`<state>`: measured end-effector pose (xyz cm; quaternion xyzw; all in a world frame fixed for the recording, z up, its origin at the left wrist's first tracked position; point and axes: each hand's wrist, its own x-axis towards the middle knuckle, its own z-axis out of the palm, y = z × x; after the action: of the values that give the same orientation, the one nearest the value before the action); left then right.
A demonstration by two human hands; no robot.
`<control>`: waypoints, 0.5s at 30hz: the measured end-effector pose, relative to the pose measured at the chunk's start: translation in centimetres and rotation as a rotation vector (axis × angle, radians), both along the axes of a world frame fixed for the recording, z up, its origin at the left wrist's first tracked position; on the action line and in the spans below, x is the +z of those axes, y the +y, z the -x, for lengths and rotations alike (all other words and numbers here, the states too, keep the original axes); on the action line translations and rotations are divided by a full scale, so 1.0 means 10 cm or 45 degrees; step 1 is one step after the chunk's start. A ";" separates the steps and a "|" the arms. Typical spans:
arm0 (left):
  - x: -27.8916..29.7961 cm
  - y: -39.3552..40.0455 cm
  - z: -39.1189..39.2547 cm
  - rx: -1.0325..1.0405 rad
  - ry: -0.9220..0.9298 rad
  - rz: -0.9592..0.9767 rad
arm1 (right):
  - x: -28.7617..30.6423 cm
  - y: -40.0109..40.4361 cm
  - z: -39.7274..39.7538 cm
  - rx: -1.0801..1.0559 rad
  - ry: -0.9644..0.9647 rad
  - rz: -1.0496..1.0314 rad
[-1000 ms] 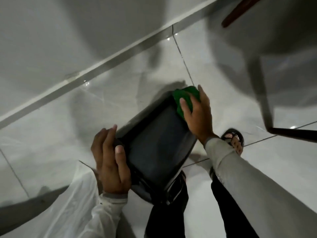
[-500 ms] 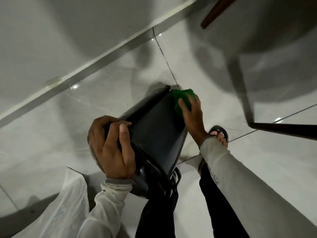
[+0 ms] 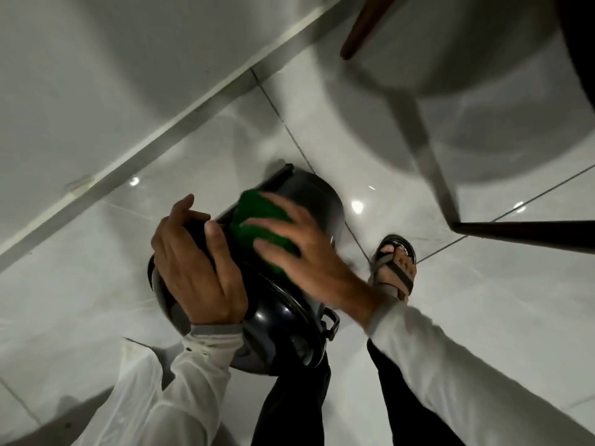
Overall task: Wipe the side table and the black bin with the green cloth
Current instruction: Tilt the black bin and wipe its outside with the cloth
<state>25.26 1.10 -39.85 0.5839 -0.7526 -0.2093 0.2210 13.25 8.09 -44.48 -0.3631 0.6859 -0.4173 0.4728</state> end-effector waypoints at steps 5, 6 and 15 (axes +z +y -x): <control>0.05 0.07 -0.18 -0.031 -0.051 0.024 | 0.05 0.73 0.07 0.009 -0.221 -0.026; 0.03 0.08 -0.22 0.004 -0.057 0.016 | -0.06 0.73 0.14 -0.092 -0.217 -0.122; 0.04 0.08 -0.23 0.116 -0.065 -0.015 | 0.27 0.16 -0.15 0.166 0.089 0.098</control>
<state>27.54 1.89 -39.45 0.6239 -0.7294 -0.1886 0.2078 14.80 9.65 -41.75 -0.4393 0.6602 -0.3989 0.4604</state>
